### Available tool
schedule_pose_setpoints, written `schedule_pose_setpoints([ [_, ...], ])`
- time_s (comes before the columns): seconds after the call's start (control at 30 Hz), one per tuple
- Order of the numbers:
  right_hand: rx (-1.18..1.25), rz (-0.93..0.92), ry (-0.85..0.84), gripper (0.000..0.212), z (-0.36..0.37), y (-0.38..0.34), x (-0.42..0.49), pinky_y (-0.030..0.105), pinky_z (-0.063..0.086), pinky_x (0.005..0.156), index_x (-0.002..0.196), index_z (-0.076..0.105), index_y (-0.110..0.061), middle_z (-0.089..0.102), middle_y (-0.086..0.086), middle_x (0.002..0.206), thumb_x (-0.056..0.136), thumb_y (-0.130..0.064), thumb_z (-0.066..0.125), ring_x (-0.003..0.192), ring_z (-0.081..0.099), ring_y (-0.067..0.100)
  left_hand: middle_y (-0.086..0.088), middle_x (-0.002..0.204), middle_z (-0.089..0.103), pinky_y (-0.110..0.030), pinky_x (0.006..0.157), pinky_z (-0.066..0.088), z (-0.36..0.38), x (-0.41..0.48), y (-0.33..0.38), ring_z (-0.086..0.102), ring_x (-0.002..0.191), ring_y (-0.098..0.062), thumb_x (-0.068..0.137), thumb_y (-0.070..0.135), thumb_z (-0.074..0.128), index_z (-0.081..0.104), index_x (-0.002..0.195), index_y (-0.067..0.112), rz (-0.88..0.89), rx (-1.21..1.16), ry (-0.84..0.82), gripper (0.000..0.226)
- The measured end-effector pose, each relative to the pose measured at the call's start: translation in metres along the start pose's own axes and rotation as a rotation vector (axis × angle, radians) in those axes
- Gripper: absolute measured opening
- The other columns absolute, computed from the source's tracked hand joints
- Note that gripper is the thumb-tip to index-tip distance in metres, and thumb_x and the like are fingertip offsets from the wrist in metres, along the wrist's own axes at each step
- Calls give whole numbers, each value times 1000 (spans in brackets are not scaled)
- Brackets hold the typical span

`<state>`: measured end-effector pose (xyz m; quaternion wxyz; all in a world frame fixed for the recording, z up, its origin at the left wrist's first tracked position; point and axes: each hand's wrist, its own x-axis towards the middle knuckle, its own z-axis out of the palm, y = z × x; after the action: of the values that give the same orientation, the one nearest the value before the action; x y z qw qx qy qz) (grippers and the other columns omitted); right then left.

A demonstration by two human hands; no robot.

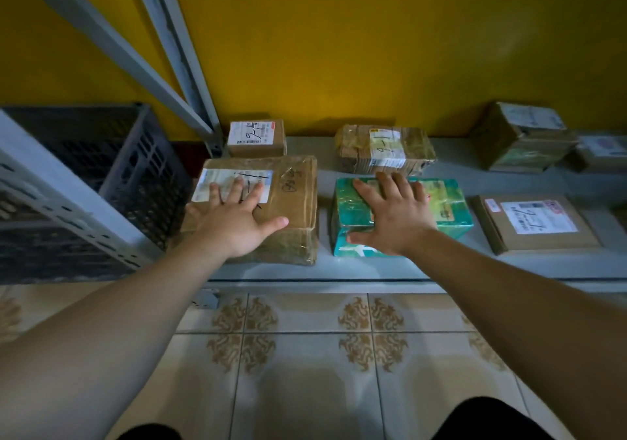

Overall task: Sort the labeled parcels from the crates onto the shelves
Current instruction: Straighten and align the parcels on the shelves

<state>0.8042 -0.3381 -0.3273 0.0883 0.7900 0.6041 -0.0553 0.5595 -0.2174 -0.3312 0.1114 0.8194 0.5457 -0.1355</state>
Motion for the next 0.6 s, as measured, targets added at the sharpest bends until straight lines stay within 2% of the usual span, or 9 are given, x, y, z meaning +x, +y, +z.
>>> schedule_pose_setpoints([
  [0.23,11,5,-12,103,-2,0,2,57,3,121,153,-8,-43,-4,5,166,75,-87,44,152,-4,32,9,162,-14,-67,113,6,-1,-11,-3,-11,148,-33,72,91,20,-6,151,45,13,2,-17,95],
  [0.37,11,4,-30,105,-2,0,5,58,2,121,152,-12,-43,-7,5,166,75,-88,42,152,-7,33,4,161,9,-68,112,7,-11,2,-4,6,147,-32,77,87,20,16,150,43,30,-10,62,85],
  [0.4,9,2,-38,105,-3,1,6,58,2,121,152,-13,-42,-8,6,166,75,-88,41,152,-8,33,2,161,9,-68,112,4,-13,9,-3,5,147,-32,77,86,20,16,150,42,25,-17,74,85],
  [0.5,15,-7,-64,102,-3,3,6,58,-1,120,153,-13,-41,-12,6,165,74,-92,29,151,-11,32,6,162,-11,-69,110,-7,-7,23,0,-13,147,-33,76,88,20,-1,150,51,-11,-74,29,86],
  [0.6,50,-11,-66,86,-3,4,3,58,-2,120,153,-12,-42,-15,6,165,82,-85,10,151,-13,32,8,161,-17,-69,110,-7,0,27,-4,-18,146,-32,76,88,20,-7,148,53,3,-94,16,85],
])
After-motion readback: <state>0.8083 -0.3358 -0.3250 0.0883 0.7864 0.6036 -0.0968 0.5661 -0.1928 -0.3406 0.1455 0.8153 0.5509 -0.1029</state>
